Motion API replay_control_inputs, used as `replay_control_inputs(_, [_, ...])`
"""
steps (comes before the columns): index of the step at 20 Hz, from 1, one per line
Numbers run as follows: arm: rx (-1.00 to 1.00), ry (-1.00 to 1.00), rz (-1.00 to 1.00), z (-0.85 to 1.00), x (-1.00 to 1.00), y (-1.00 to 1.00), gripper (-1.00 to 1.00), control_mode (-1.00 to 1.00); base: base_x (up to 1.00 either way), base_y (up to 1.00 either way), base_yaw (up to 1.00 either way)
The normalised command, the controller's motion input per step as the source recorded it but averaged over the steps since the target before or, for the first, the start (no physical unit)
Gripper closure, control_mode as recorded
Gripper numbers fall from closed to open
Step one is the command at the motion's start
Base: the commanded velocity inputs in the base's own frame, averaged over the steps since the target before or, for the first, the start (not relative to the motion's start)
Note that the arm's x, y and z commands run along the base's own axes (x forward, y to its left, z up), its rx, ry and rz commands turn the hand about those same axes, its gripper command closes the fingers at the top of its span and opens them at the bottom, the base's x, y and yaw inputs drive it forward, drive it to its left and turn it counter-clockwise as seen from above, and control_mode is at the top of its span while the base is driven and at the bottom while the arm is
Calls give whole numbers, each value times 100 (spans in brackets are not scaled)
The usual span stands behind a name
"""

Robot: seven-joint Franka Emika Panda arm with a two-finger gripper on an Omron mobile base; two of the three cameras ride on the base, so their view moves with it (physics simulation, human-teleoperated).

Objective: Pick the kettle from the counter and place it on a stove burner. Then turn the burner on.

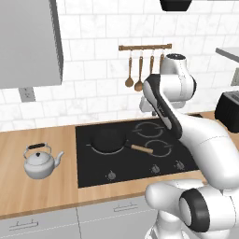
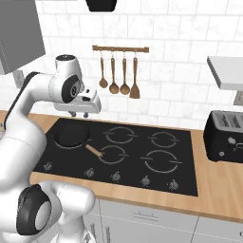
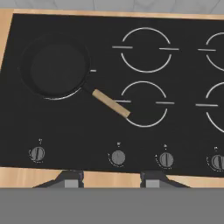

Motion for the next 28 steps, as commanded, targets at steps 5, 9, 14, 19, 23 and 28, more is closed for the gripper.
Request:
replay_control_inputs(5, [0,-1,-1,-5,-7,-6,-100,-100,0,0,0])
replay_control_inputs(9, [6,-1,7,-1,-51,56,-100,-100,0,0,0])
replay_control_inputs(14, [2,-1,22,-10,-44,100,-100,-100,0,0,0])
replay_control_inputs(19, [0,0,37,-10,-46,100,-100,-100,0,0,0])
replay_control_inputs(23, [0,-5,35,-15,-19,100,-100,-100,0,0,0])
replay_control_inputs(28, [0,-11,29,-25,-3,100,-100,-100,0,0,0])
